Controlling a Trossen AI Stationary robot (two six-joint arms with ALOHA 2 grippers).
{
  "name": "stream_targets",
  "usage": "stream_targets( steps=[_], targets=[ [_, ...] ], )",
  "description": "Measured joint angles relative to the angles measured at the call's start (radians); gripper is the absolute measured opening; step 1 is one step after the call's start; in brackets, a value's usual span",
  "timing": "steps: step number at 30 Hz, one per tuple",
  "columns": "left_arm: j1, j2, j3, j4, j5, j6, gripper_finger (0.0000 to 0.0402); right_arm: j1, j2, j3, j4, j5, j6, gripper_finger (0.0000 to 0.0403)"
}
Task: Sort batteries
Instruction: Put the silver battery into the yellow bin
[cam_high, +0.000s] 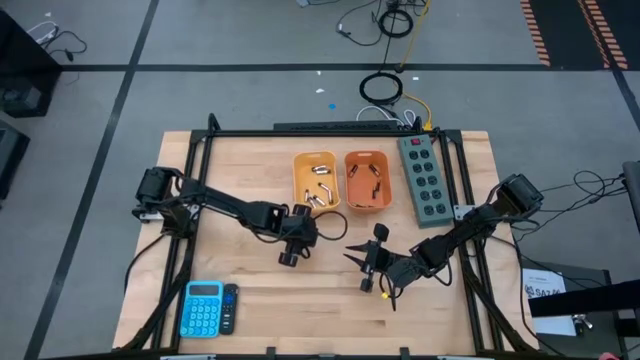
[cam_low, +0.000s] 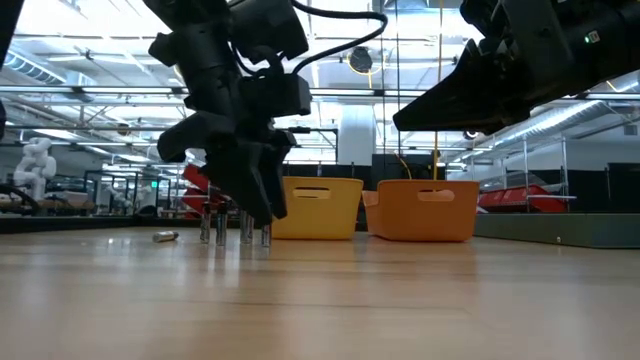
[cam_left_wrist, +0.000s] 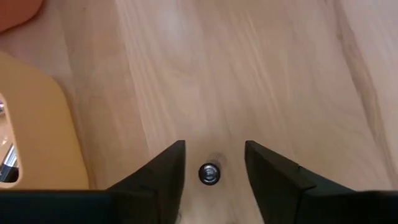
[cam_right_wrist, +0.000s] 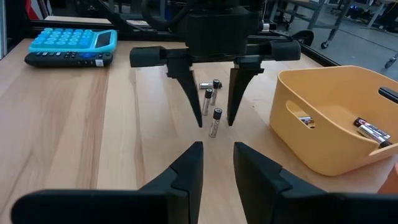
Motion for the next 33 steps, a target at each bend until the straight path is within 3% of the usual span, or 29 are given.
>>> stream_targets(
  steps=[11, 20, 27, 30, 33],
  targets=[
    [0.006, 0.000, 0.000, -0.011, 0.056, 0.010, 0.0042, 0.000, 0.000, 0.000, 0.000, 0.000, -0.004, 0.0079],
    [0.006, -0.001, 0.000, -0.004, 0.059, 0.025, 0.0040, 0.000, 0.000, 0.000, 0.000, 0.000, -0.004, 0.0079],
    [0.011, 0.000, -0.002, 0.181, 0.052, 0.026, 0.0040, 0.000, 0.000, 0.000, 0.000, 0.000, 0.000, 0.0079],
    [0.024, -0.012, -0.002, 0.251, -0.031, 0.042, 0.0040, 0.000, 0.000, 0.000, -0.001, 0.000, 0.000, 0.0079],
    [0.024, -0.038, -0.002, 0.294, -0.224, 0.111, 0.0040, 0.005, 0.000, 0.000, -0.008, 0.000, 0.000, 0.0079]
  ],
)
